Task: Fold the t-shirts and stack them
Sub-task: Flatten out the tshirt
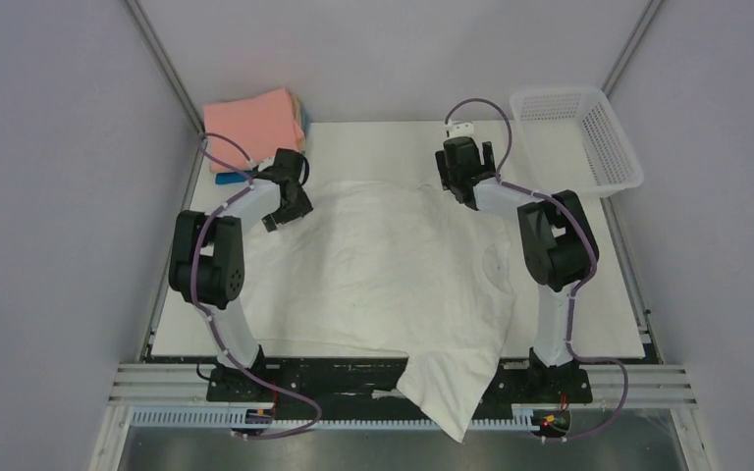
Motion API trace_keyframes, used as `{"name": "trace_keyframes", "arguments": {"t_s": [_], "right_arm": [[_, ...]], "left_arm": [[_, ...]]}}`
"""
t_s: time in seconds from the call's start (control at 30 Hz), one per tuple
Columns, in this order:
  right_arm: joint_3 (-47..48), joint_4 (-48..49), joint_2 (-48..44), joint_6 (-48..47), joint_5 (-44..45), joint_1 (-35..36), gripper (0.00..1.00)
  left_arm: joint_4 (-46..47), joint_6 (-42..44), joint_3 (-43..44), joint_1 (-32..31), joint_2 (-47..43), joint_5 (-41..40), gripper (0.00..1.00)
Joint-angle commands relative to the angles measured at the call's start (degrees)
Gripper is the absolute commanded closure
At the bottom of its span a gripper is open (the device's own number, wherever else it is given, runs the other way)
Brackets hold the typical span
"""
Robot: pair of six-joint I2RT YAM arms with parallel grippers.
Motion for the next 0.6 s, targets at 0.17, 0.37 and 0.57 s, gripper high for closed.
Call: {"name": "trace_keyframes", "arguments": {"t_s": [0.17, 0.37, 0.57], "right_arm": [[0.1, 1.4, -8.6, 7.5, -3.8, 0.4, 0.02], [-11.5, 5.6, -16.6, 13.9, -18.1, 0.0, 0.02], [-15.4, 11.1, -14.9, 23.3, -31.7, -2.6, 0.02]], "left_arm": [[3.7, -1.2, 1.0, -0.2, -7.4, 8.1, 0.18], [15.3, -1.0, -10.1, -2.7, -16.1, 27.5, 0.17], [27.2, -1.0, -20.9, -14.6, -21.9, 34.8, 0.16]]}}
